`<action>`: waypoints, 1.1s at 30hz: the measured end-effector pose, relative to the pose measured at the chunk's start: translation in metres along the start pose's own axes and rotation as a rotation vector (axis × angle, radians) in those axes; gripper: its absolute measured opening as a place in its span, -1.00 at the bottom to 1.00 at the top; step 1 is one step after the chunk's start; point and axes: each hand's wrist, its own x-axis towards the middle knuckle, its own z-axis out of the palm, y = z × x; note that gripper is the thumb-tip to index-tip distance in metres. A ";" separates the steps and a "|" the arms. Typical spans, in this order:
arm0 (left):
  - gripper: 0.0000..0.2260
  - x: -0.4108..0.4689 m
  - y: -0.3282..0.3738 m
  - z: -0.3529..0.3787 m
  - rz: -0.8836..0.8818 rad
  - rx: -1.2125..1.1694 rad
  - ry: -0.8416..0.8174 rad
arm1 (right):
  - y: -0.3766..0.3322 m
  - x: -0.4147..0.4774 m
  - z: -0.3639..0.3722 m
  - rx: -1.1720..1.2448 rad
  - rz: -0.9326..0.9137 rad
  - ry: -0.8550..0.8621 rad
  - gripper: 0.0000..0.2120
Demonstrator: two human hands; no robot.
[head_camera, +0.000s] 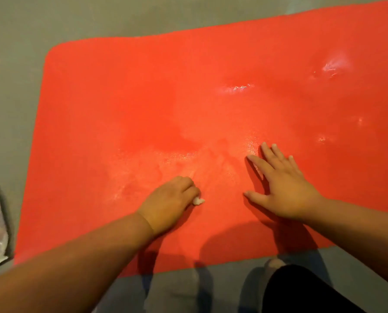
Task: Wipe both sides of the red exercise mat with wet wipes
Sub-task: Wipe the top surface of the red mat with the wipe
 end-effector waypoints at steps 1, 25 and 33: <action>-0.82 0.018 -0.019 -0.007 -0.059 0.036 0.044 | 0.000 0.005 -0.002 0.008 -0.013 0.008 -0.17; -0.73 0.064 0.021 -0.013 0.285 -0.108 -0.228 | -0.008 0.042 -0.012 -0.033 -0.015 -0.040 -0.03; -0.84 0.127 -0.077 -0.045 -0.545 0.157 0.116 | -0.022 0.056 -0.021 -0.106 -0.112 -0.047 -0.12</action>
